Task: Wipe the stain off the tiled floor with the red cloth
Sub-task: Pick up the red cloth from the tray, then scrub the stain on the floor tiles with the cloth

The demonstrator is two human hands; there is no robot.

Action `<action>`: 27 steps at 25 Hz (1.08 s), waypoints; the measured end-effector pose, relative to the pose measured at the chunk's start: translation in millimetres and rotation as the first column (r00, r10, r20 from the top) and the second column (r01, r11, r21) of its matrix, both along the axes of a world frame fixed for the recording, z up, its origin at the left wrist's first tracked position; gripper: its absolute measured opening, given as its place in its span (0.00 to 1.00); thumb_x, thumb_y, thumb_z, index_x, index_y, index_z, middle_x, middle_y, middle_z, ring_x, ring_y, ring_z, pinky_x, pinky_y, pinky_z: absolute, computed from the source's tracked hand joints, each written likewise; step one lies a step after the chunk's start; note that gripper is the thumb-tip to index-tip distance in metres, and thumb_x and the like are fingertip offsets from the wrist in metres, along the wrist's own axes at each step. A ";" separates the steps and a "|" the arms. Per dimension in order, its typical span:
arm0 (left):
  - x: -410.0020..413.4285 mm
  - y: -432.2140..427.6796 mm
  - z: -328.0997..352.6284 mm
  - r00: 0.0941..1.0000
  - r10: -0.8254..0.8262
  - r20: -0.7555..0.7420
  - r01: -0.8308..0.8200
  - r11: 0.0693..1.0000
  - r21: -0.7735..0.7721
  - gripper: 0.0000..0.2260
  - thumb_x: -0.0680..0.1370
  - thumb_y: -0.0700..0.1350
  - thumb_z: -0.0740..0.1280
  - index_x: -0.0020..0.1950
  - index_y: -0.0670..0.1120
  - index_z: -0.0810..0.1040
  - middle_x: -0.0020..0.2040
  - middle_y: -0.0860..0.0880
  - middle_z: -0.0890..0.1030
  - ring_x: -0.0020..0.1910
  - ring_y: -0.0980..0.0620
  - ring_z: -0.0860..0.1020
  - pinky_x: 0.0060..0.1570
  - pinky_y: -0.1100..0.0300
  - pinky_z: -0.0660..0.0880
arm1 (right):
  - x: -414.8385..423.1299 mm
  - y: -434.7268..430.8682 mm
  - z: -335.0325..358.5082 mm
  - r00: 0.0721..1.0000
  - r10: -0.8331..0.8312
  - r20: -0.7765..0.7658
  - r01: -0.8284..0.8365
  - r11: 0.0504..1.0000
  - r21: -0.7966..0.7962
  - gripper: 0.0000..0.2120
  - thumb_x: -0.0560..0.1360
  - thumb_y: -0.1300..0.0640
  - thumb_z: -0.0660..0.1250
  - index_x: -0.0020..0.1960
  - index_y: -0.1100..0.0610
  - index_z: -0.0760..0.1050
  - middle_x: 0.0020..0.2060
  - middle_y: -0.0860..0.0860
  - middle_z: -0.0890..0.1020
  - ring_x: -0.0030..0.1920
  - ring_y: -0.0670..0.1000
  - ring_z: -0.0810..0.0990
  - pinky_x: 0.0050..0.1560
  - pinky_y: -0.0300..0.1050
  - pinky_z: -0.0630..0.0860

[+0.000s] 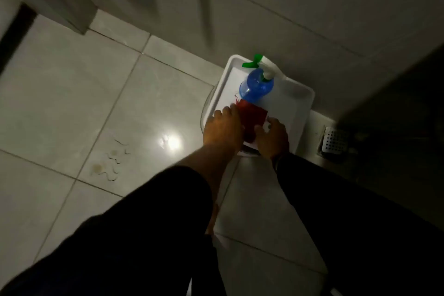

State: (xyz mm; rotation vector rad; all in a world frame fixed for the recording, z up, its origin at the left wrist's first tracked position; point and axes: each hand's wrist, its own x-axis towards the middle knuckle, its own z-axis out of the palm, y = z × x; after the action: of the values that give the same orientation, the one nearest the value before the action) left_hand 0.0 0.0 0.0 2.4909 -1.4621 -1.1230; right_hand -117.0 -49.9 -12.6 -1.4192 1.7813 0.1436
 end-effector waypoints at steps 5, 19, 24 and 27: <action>-11.4 -46.9 -60.4 0.947 0.317 -0.043 -0.303 0.933 0.195 0.28 0.81 0.53 0.69 0.77 0.43 0.68 0.71 0.41 0.76 0.70 0.40 0.77 0.64 0.46 0.75 | 16.7 -34.3 -67.6 0.963 -0.268 0.041 0.259 0.954 0.148 0.38 0.77 0.52 0.78 0.80 0.62 0.67 0.75 0.62 0.77 0.73 0.64 0.79 0.77 0.61 0.77; 68.6 118.7 38.5 0.253 0.611 -0.750 -0.771 0.595 0.225 0.12 0.64 0.43 0.66 0.45 0.48 0.81 0.35 0.52 0.82 0.35 0.55 0.79 0.40 0.61 0.75 | 44.8 89.5 67.0 0.716 -0.393 0.576 0.043 0.849 0.526 0.37 0.64 0.62 0.81 0.73 0.60 0.78 0.64 0.62 0.88 0.62 0.63 0.88 0.57 0.52 0.89; 118.0 241.9 0.5 0.249 0.691 -0.678 -0.858 0.482 0.177 0.21 0.73 0.45 0.71 0.67 0.47 0.81 0.60 0.47 0.85 0.56 0.45 0.84 0.60 0.48 0.83 | 127.2 176.5 25.0 0.848 -0.301 0.437 -0.023 0.802 0.596 0.18 0.81 0.66 0.66 0.70 0.65 0.80 0.61 0.63 0.89 0.63 0.62 0.87 0.69 0.58 0.81; 149.3 320.3 -75.9 0.217 0.850 -0.481 -0.954 0.288 0.079 0.24 0.80 0.56 0.71 0.76 0.57 0.74 0.72 0.57 0.76 0.69 0.49 0.79 0.69 0.48 0.78 | 191.9 216.3 -41.6 0.870 -0.037 0.491 -0.214 0.870 0.445 0.16 0.83 0.66 0.66 0.67 0.54 0.83 0.55 0.50 0.90 0.62 0.54 0.88 0.64 0.49 0.83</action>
State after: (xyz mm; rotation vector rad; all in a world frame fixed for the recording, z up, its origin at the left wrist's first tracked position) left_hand 149.3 320.3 -75.9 2.0290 0.1710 -0.9744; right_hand 74.9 166.4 -54.2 -1.0480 1.1501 0.2441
